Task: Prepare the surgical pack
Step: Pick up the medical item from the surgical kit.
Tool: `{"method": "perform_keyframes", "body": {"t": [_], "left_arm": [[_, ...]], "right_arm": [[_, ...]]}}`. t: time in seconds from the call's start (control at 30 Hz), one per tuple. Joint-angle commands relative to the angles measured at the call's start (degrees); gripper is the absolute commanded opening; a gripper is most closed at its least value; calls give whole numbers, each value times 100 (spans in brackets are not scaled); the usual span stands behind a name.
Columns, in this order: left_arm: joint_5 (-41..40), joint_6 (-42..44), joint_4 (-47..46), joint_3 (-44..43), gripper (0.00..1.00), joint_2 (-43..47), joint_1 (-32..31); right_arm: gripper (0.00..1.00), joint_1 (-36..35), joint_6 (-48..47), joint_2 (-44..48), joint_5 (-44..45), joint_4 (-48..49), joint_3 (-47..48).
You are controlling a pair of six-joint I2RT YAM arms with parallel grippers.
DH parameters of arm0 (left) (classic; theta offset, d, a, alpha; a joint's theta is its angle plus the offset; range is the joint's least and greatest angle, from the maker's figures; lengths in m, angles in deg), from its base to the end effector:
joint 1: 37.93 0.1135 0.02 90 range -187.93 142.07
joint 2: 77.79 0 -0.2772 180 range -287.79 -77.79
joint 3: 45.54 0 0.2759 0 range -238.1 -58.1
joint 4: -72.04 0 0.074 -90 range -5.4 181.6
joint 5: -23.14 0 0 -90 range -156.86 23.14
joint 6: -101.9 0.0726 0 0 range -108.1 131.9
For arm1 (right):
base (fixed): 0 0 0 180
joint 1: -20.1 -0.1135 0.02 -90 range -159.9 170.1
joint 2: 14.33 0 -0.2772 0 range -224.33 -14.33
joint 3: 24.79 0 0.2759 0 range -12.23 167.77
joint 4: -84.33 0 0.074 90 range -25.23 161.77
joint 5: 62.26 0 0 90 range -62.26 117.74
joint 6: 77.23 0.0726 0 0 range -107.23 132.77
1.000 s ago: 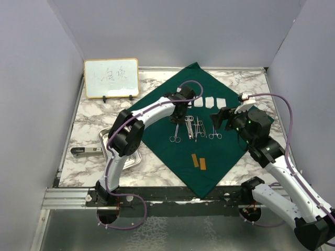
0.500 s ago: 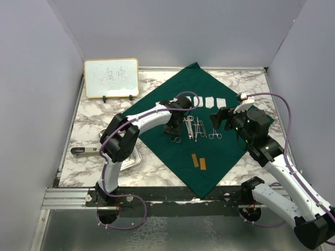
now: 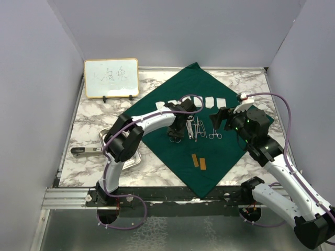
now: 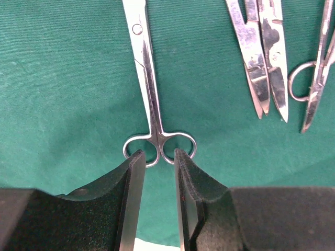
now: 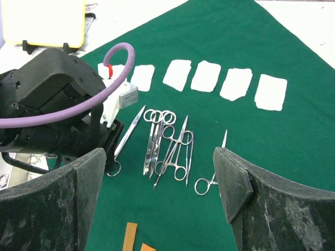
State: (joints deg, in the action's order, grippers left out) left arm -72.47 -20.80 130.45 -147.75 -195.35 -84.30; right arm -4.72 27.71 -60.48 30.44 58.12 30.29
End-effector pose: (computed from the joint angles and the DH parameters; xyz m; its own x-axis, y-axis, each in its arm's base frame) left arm 0.3192 -0.3246 0.1458 -0.9364 0.2031 -0.2860 0.2324 0.9699 -0.0721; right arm 0.2197 0.0978 0.3127 -0.3581 0.1181 -0.9262 -0.2962 0.9264 0.2327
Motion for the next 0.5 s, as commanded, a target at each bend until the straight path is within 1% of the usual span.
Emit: {"method": "perform_keyframes", "body": {"t": [0.0, 0.33, 0.47], "left_arm": [[-124, -103, 45, -45, 32, -192, -22], [76, -200, -323, 463, 31, -232, -38], [230, -191, -537, 667, 17, -216, -13]], "right_arm": [[85, -32, 49, 29, 6, 82, -15], [85, -32, 48, -37, -20, 119, -22], [85, -32, 58, -112, -78, 146, -22]]}}
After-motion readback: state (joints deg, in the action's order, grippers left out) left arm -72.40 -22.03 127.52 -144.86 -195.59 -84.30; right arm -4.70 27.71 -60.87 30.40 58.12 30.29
